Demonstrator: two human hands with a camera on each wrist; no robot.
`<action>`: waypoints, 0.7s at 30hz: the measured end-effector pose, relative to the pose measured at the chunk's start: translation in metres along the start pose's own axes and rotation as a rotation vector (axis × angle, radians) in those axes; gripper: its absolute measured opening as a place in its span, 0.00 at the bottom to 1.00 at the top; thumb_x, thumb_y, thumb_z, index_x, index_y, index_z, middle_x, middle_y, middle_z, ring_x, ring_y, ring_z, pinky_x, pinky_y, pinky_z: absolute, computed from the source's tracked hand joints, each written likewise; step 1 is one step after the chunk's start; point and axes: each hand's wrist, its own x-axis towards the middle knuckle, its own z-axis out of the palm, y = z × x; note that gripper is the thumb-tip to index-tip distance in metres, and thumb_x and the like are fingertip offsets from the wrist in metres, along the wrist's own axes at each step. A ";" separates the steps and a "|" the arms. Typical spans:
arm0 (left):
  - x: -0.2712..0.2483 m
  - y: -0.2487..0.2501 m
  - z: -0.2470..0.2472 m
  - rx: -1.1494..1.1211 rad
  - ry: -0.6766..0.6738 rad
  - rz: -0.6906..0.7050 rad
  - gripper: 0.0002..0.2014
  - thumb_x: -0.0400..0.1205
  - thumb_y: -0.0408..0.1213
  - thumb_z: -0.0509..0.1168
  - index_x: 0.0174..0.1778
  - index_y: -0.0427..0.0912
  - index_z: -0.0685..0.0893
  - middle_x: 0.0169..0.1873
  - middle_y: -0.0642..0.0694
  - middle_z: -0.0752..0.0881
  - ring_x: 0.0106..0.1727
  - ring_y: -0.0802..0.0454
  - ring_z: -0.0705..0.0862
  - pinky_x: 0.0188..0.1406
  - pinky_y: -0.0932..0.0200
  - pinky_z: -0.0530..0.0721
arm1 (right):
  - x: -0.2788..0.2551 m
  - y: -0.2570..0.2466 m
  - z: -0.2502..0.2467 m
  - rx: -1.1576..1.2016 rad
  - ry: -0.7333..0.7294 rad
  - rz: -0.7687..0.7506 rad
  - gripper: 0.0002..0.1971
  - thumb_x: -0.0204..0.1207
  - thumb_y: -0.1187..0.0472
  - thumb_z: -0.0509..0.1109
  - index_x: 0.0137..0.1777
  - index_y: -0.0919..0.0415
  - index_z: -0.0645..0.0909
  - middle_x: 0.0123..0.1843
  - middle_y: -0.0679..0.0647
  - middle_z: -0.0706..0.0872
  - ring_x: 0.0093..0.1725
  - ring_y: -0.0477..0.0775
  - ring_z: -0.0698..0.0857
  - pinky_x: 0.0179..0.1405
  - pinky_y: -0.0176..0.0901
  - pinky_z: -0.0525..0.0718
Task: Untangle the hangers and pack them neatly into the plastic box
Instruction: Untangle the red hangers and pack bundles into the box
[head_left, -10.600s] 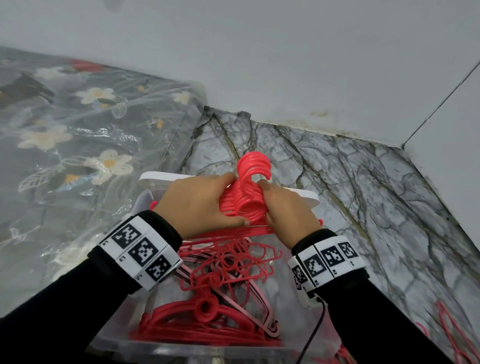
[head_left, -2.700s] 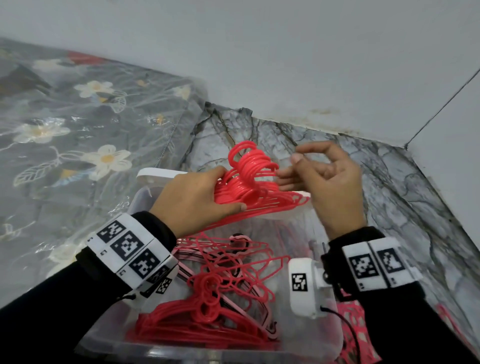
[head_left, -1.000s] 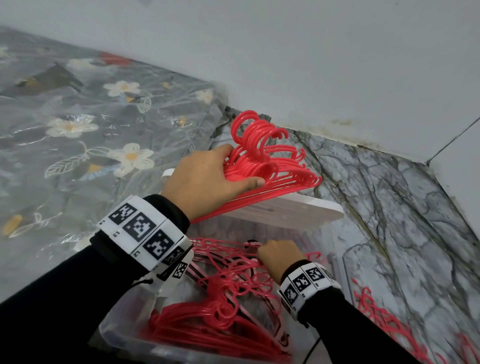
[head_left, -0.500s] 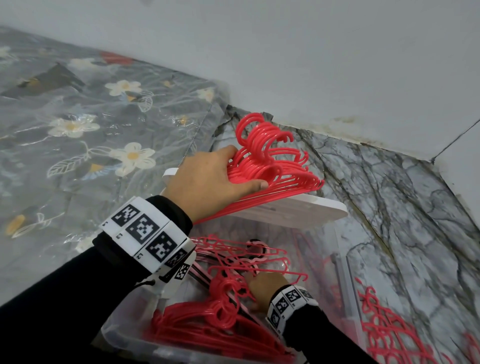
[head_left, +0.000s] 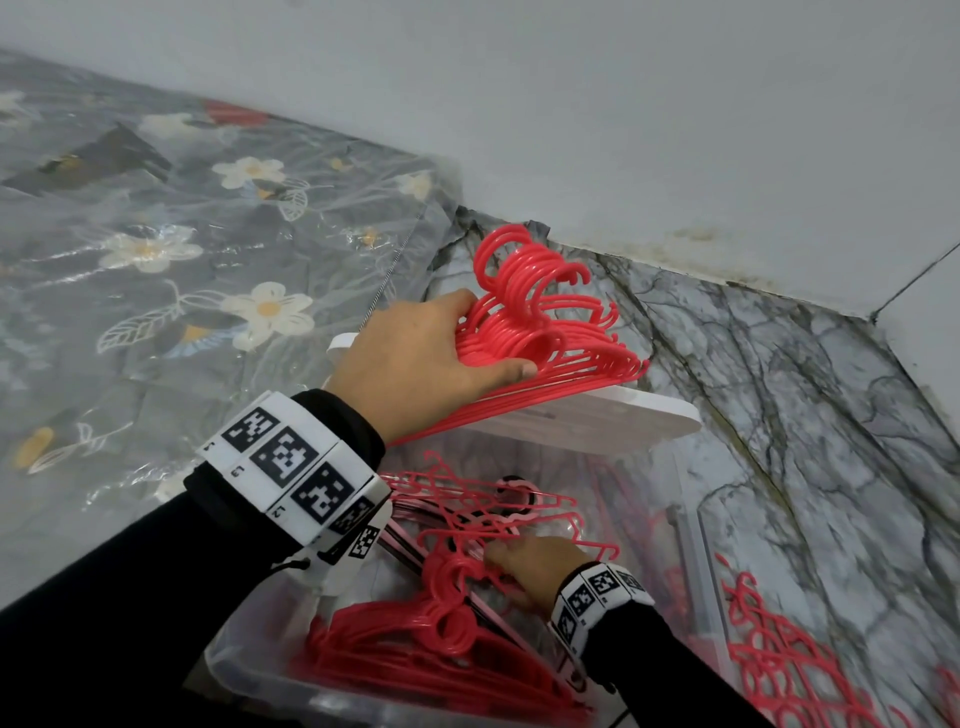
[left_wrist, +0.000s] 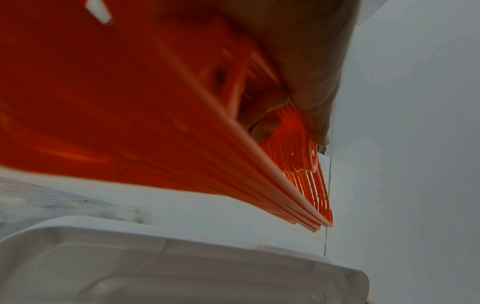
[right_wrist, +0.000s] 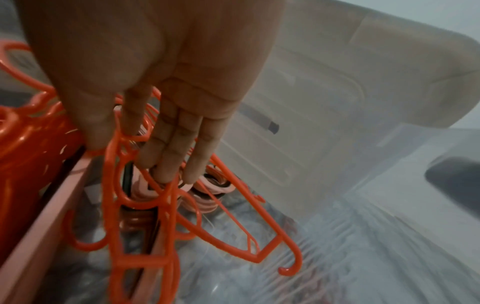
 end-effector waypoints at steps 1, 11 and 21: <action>0.000 0.000 0.000 0.006 0.001 0.003 0.39 0.61 0.81 0.53 0.49 0.51 0.81 0.33 0.55 0.84 0.36 0.55 0.83 0.37 0.57 0.76 | 0.000 -0.002 0.001 0.006 -0.004 -0.018 0.23 0.82 0.49 0.58 0.75 0.52 0.66 0.67 0.63 0.79 0.62 0.66 0.81 0.53 0.55 0.79; 0.001 -0.002 0.001 0.011 -0.006 0.003 0.39 0.61 0.81 0.53 0.49 0.51 0.80 0.34 0.55 0.85 0.36 0.55 0.83 0.38 0.56 0.79 | 0.001 -0.013 -0.004 -0.085 -0.187 0.077 0.18 0.82 0.58 0.57 0.69 0.61 0.75 0.60 0.70 0.82 0.59 0.71 0.82 0.55 0.59 0.80; 0.001 -0.001 0.000 0.005 0.001 -0.002 0.39 0.60 0.81 0.54 0.51 0.51 0.81 0.36 0.55 0.86 0.39 0.54 0.84 0.41 0.52 0.83 | -0.005 0.004 -0.028 -0.115 -0.077 0.177 0.16 0.83 0.57 0.58 0.68 0.57 0.77 0.65 0.61 0.83 0.65 0.64 0.82 0.64 0.58 0.79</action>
